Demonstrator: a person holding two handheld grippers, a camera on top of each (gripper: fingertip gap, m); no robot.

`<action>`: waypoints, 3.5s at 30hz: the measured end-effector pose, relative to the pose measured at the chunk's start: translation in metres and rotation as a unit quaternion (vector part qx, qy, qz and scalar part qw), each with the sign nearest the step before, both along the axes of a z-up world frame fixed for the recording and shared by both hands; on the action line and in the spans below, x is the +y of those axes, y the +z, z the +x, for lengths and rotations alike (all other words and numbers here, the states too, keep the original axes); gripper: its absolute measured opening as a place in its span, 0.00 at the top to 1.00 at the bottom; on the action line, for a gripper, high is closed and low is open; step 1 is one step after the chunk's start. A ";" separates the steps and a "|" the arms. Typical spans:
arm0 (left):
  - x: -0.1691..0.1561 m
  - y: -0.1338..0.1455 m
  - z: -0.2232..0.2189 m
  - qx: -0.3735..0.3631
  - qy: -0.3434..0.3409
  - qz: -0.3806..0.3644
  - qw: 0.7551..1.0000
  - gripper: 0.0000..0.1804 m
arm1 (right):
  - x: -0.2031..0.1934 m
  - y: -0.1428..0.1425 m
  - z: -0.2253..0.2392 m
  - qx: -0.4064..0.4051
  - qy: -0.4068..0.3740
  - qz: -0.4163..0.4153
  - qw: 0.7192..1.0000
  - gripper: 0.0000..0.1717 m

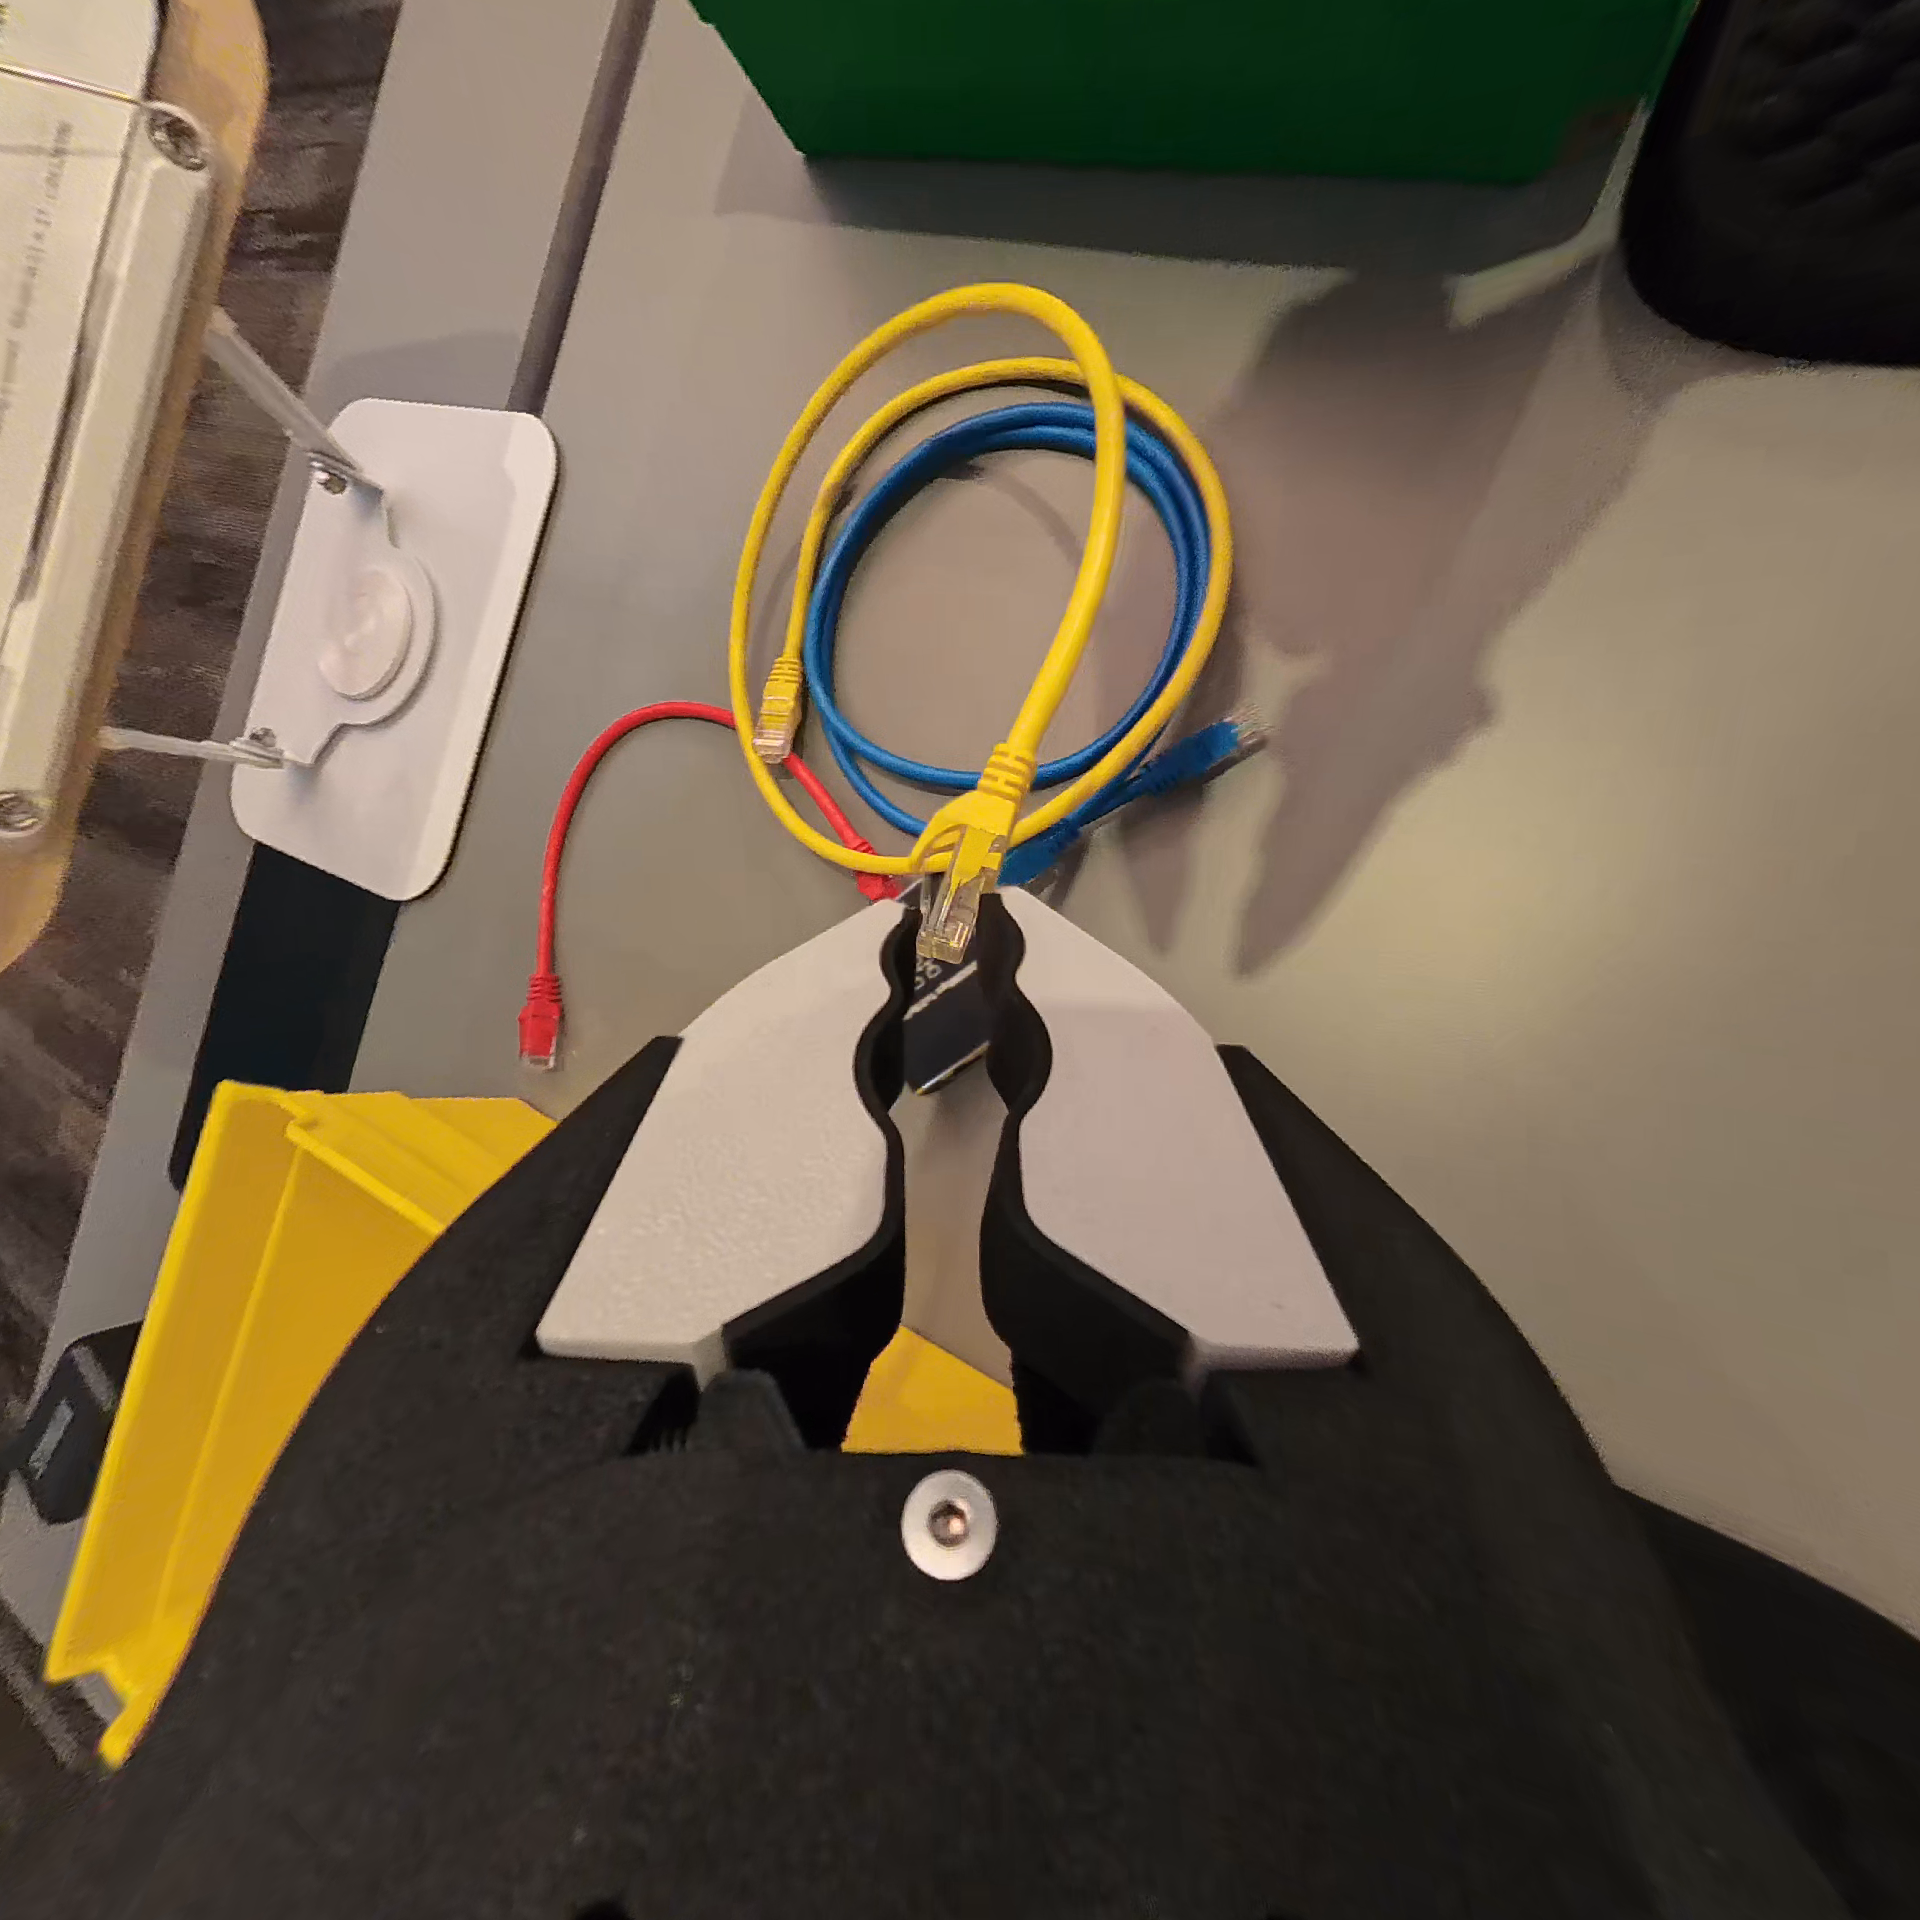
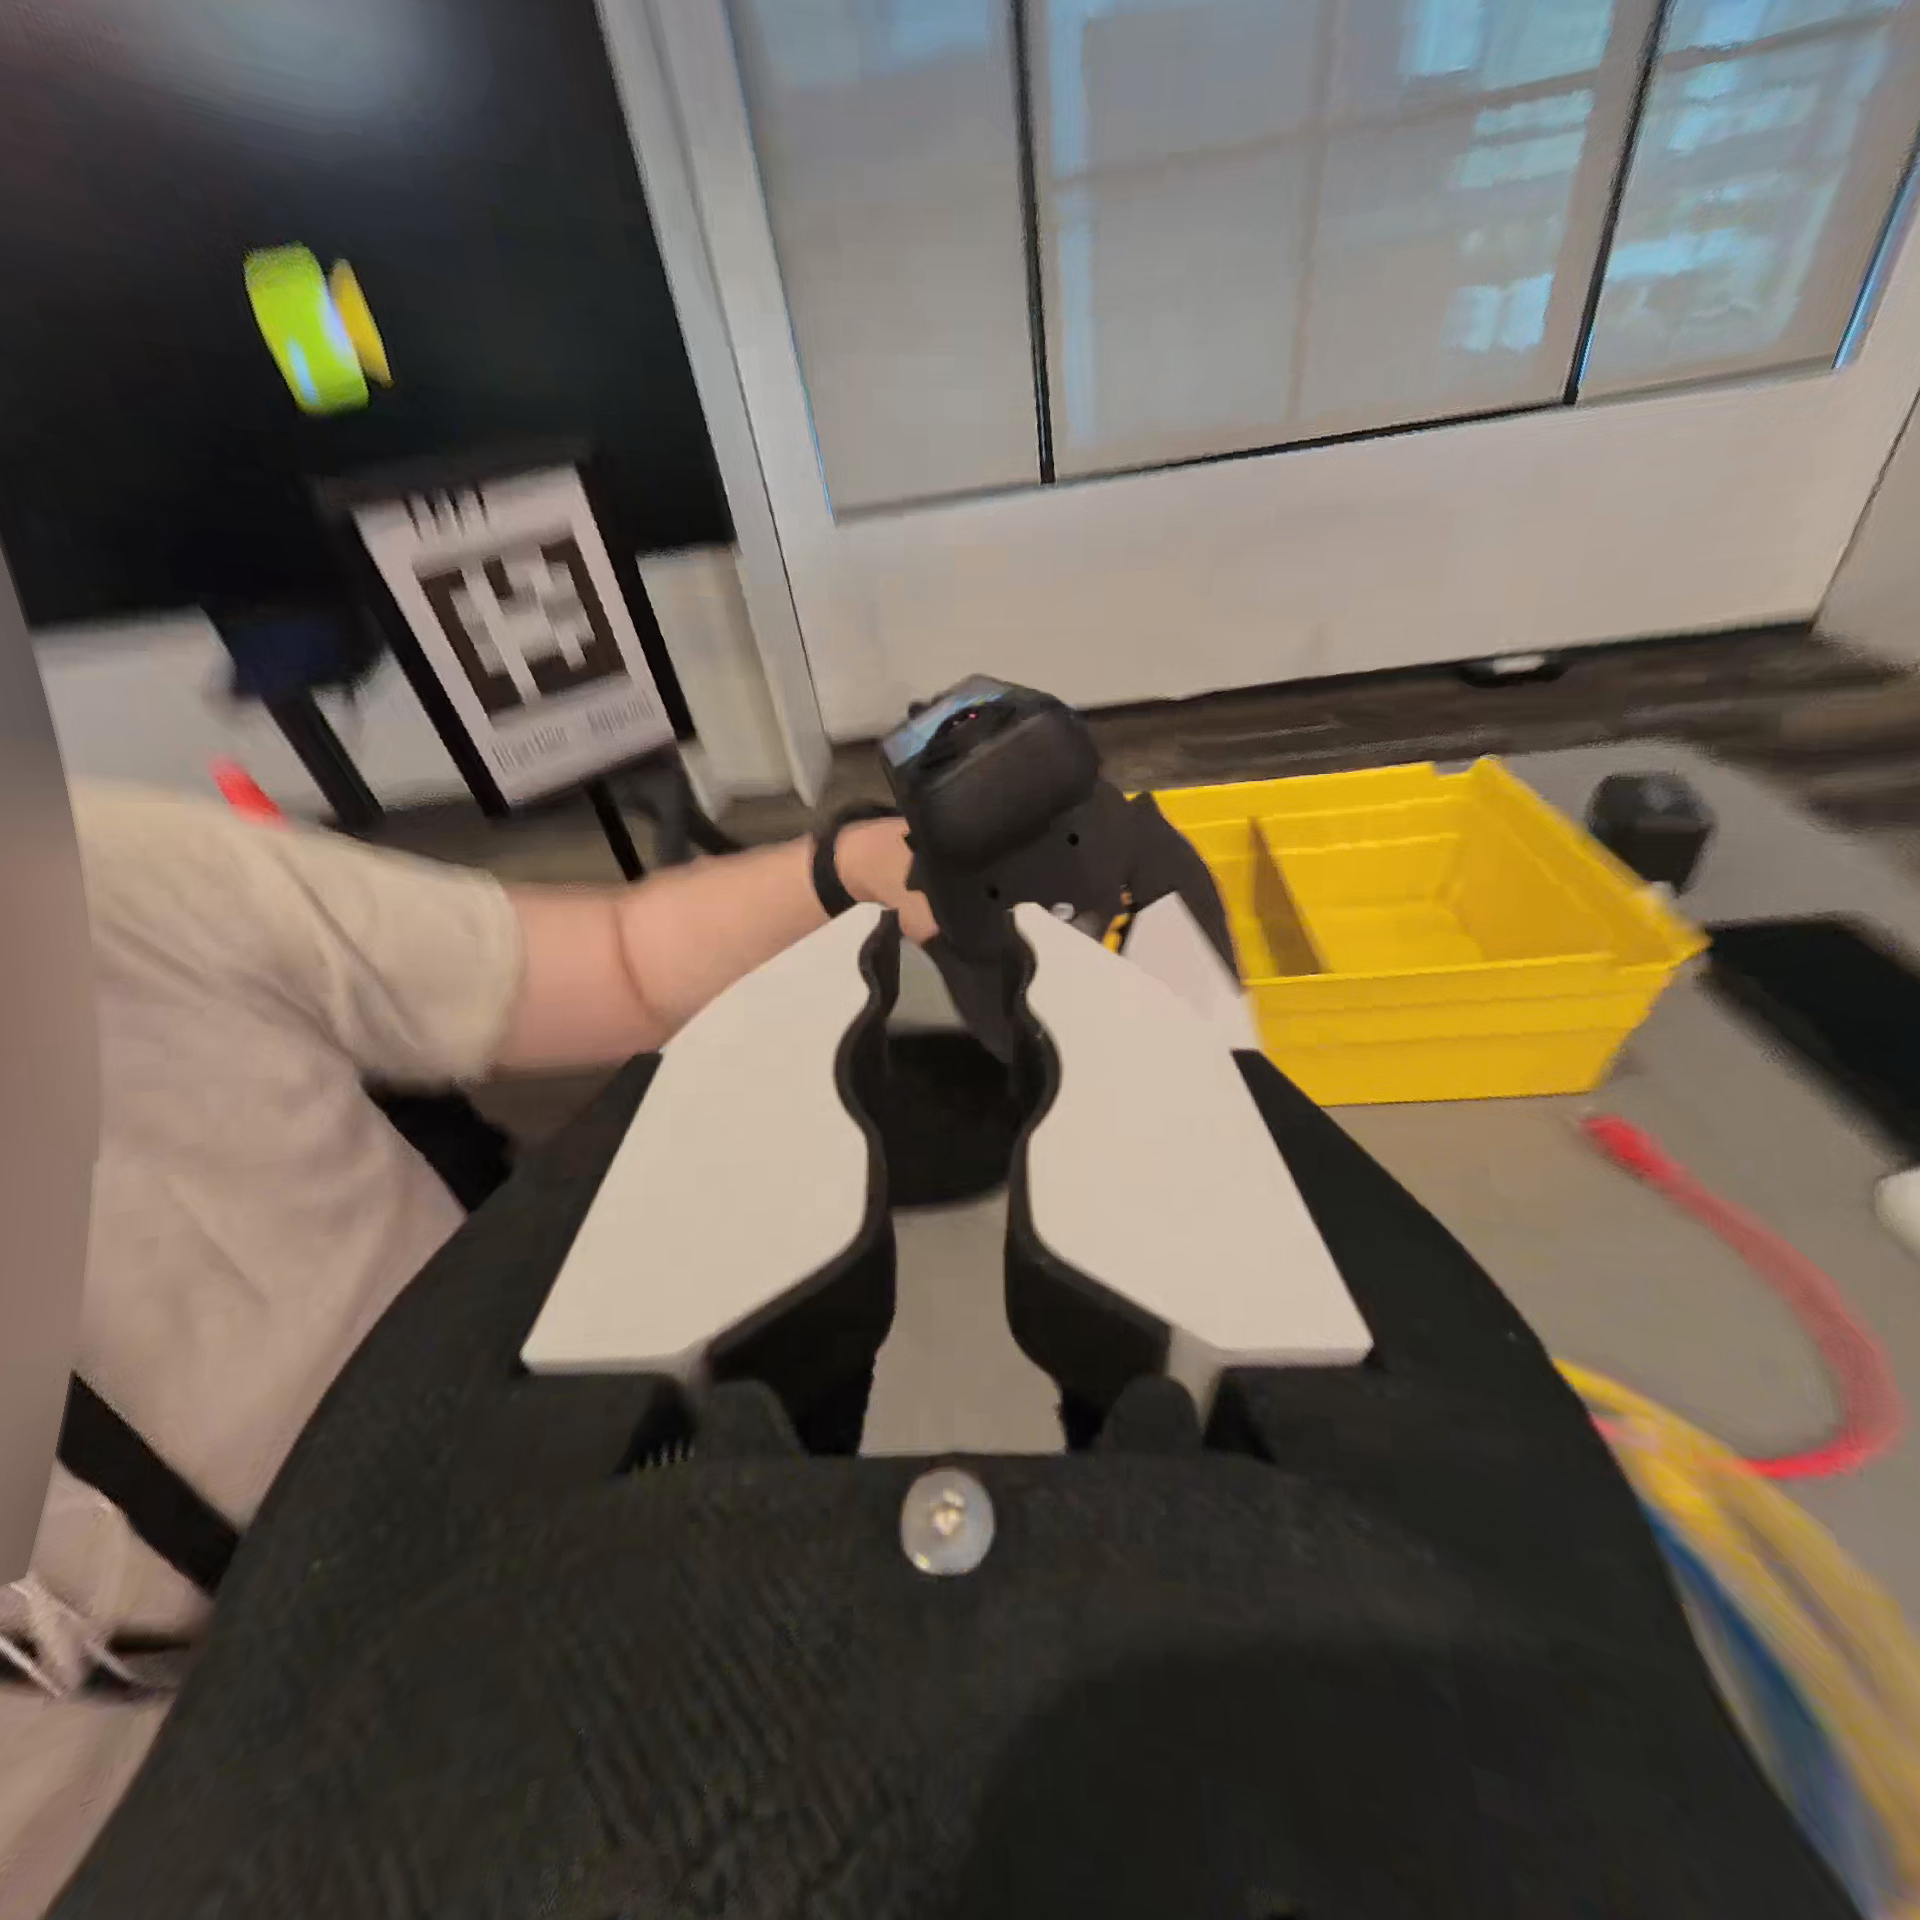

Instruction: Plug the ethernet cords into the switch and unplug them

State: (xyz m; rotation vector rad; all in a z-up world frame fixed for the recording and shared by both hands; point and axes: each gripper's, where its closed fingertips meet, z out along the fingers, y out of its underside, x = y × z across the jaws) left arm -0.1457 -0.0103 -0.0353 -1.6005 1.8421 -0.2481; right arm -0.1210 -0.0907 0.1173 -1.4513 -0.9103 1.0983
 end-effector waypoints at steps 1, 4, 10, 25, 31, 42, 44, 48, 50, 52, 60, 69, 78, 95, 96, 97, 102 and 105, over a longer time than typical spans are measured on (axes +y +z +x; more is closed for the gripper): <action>0.003 0.003 -0.002 -0.006 0.003 0.007 1.000 0.94 | 0.000 -0.004 -0.004 0.052 0.004 -0.060 0.997 0.90; 0.008 0.016 -0.006 -0.034 0.008 0.024 0.999 0.94 | 0.001 -0.041 -0.017 0.181 0.027 -0.218 0.958 0.92; 0.012 0.036 -0.014 -0.073 0.012 0.056 0.996 0.94 | 0.053 -0.122 -0.011 0.241 -0.149 -0.285 0.916 0.78; -0.005 0.036 -0.021 -0.119 -0.006 0.009 0.993 0.93 | 0.073 -0.108 -0.042 0.255 -0.043 -0.269 0.928 0.92; -0.034 0.055 -0.023 -0.254 -0.029 -0.213 0.943 0.76 | 0.050 -0.080 -0.033 0.228 -0.042 -0.078 0.970 0.92; -0.062 0.064 -0.019 -0.303 -0.091 -0.264 0.911 0.87 | 0.019 -0.075 -0.046 0.158 -0.030 0.096 0.982 0.92; -0.067 0.063 -0.019 -0.303 -0.104 -0.280 0.905 0.93 | 0.018 -0.075 -0.046 0.144 -0.047 0.125 0.981 0.92; -0.071 0.063 -0.020 -0.310 -0.124 -0.268 0.904 0.93 | 0.014 -0.076 -0.047 0.133 -0.042 0.139 0.980 0.92; -0.071 0.061 -0.020 -0.305 -0.125 -0.256 0.909 0.93 | 0.014 -0.077 -0.048 0.128 -0.040 0.138 0.981 0.92; -0.072 0.061 -0.020 -0.302 -0.129 -0.254 0.910 0.94 | 0.013 -0.077 -0.047 0.129 -0.033 0.136 0.982 0.92; -0.071 0.058 -0.020 -0.295 -0.132 -0.248 0.913 0.94 | 0.014 -0.082 -0.047 0.130 -0.015 0.094 0.987 0.92; -0.068 0.054 -0.022 -0.294 -0.121 -0.250 0.915 0.91 | 0.014 -0.083 -0.048 0.129 -0.012 0.076 0.989 0.92; -0.078 0.062 -0.022 -0.323 -0.153 -0.323 0.876 0.93 | 0.009 -0.087 -0.052 0.084 -0.021 0.151 0.985 0.92; -0.073 0.053 -0.022 -0.303 -0.143 -0.241 0.911 0.93 | 0.014 -0.090 -0.051 0.090 -0.016 0.090 0.992 0.92; -0.073 0.053 -0.022 -0.302 -0.143 -0.240 0.912 0.93 | 0.013 -0.090 -0.051 0.089 -0.015 0.090 0.992 0.92; -0.073 0.053 -0.022 -0.300 -0.144 -0.239 0.912 0.93 | 0.013 -0.090 -0.051 0.087 -0.014 0.088 0.992 0.92; -0.064 0.050 -0.021 -0.296 -0.113 -0.217 0.924 0.86 | 0.013 -0.083 -0.044 0.076 -0.037 0.115 0.990 0.92; -0.043 0.045 -0.026 -0.280 -0.037 -0.178 0.943 0.78 | 0.015 -0.063 -0.021 0.100 -0.087 0.153 0.979 0.92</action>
